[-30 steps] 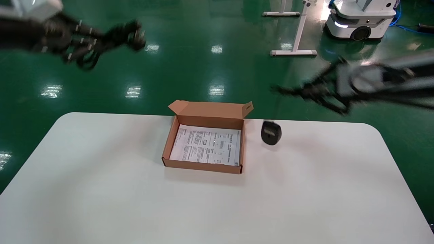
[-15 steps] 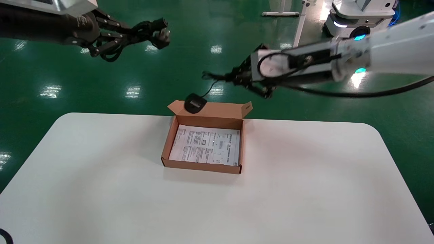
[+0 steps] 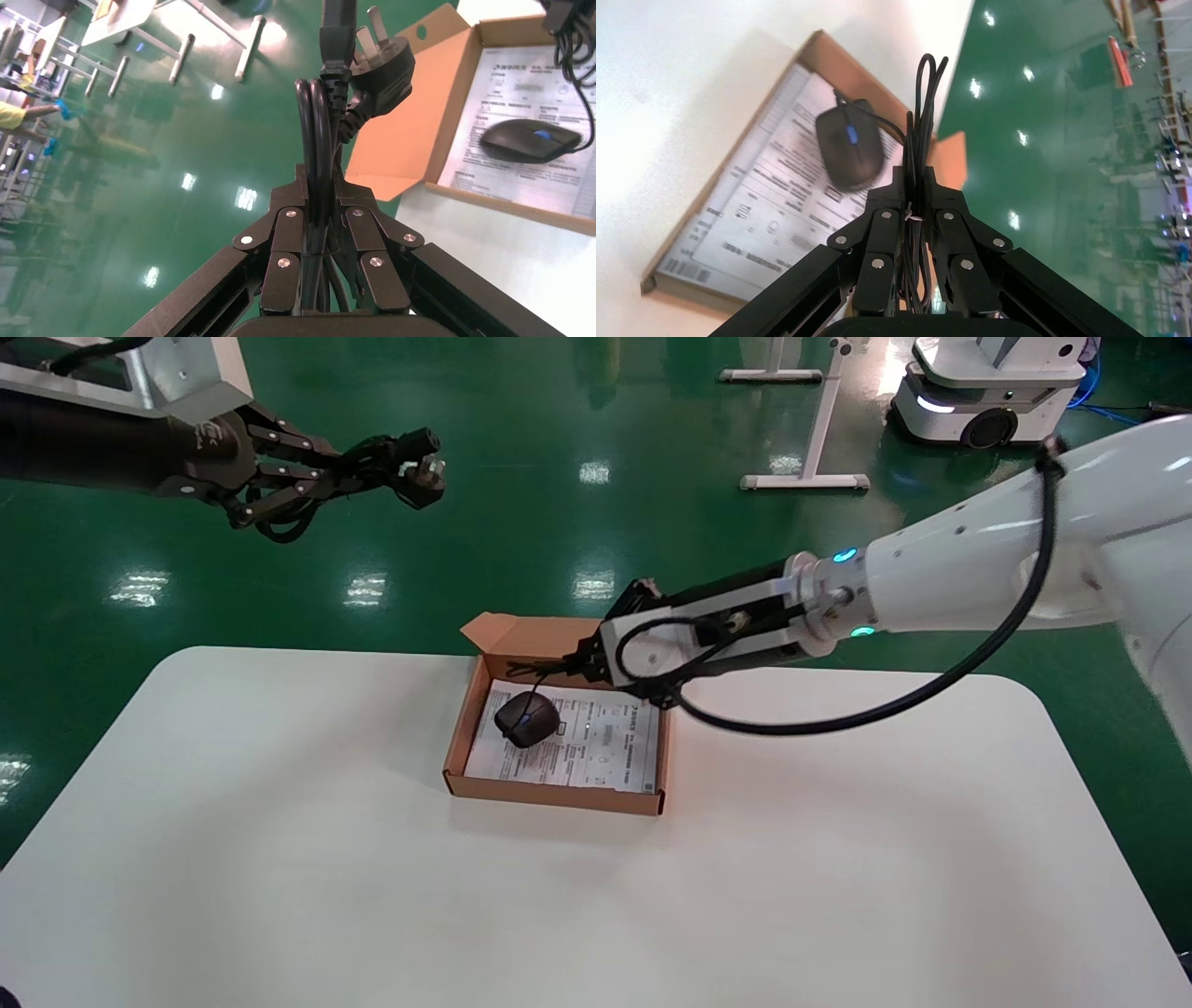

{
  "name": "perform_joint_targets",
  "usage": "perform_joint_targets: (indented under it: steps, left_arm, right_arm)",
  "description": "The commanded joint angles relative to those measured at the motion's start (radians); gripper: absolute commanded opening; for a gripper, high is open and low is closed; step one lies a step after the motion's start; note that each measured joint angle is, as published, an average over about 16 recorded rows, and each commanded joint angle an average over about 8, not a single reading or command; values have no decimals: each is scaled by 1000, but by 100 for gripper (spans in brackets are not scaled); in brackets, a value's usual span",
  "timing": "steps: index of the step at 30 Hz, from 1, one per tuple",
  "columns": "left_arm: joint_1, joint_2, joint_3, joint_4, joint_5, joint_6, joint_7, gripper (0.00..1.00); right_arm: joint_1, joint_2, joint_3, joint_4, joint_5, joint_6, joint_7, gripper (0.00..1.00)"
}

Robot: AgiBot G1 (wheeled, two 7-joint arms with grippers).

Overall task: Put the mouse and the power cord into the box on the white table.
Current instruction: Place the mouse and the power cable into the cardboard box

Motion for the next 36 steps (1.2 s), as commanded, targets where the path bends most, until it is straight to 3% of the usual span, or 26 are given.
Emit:
perform_joint_targets:
  steps: [1, 4, 6, 8, 13, 15, 29, 36]
  left_arm:
    - [-4, -4, 2, 0, 3, 3, 0, 0]
    - [-12, -12, 10, 1, 14, 11, -3, 0]
    - [-15, -17, 14, 1, 20, 15, -6, 0]
    - [-18, -20, 17, 1, 25, 19, -9, 0]
    - [-19, -21, 22, -1, 31, 22, -13, 0]
    - [-16, -20, 22, -2, 32, 22, -14, 0]
    - [38, 4, 20, -19, 24, 80, 5, 0]
    - [108, 51, 15, -44, 7, 170, 51, 0]
  right_arm:
    - [-16, -12, -7, 14, -5, 16, -6, 0]
    - [-55, -16, -25, 76, 1, 104, 11, 0]
    - [-81, -18, -41, 119, 10, 161, 26, 7]
    - [-103, -18, -61, 159, 21, 206, 44, 26]
    - [-125, -16, -115, 217, 49, 262, 92, 86]
    - [-125, -15, -136, 227, 58, 276, 107, 98]
    - [-102, -10, -251, 238, 131, 326, 149, 100]
    - [-10, 25, -254, 127, 157, 341, 142, 100]
